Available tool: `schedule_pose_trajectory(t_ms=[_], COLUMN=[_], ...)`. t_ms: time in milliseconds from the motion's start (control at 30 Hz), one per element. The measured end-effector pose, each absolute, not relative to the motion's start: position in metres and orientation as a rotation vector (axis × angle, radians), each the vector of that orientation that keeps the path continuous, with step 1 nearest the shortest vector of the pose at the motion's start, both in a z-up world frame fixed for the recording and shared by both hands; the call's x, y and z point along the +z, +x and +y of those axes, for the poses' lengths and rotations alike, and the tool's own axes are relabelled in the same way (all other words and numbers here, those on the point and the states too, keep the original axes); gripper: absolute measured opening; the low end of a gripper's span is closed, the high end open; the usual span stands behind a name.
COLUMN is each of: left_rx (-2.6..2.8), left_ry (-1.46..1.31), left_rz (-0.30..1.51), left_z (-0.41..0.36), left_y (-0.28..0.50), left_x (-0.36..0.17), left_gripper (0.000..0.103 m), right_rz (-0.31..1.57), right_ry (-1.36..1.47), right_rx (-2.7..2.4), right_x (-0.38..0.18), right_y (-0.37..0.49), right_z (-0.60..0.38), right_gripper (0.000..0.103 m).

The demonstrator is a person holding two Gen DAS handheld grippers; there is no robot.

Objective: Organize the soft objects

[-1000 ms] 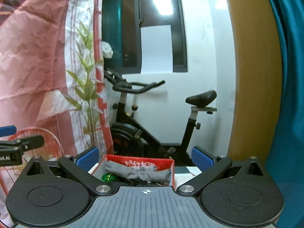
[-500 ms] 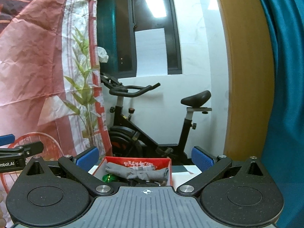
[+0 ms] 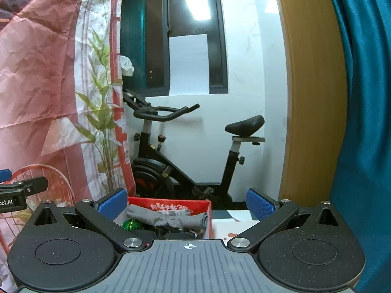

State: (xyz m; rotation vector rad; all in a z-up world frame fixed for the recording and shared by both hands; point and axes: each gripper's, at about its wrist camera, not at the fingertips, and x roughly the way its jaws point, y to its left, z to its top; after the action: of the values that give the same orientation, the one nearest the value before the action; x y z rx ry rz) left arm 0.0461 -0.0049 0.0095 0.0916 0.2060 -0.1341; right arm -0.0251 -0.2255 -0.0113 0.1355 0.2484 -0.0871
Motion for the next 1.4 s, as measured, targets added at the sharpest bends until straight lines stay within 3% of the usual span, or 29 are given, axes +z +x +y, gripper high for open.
schedule_pose_trajectory(t_ms=[1400], left_rx=[-0.103], left_ry=[0.066], left_rz=[0.238], left_z=[-0.008], left_y=[0.049], left_x=[0.006], left_gripper=[0.103], right_rz=[0.353], right_ry=[0.09], right_rx=[-0.151], right_x=[-0.029], right_y=[-0.009], right_z=[-0.216], right_gripper=[0.103])
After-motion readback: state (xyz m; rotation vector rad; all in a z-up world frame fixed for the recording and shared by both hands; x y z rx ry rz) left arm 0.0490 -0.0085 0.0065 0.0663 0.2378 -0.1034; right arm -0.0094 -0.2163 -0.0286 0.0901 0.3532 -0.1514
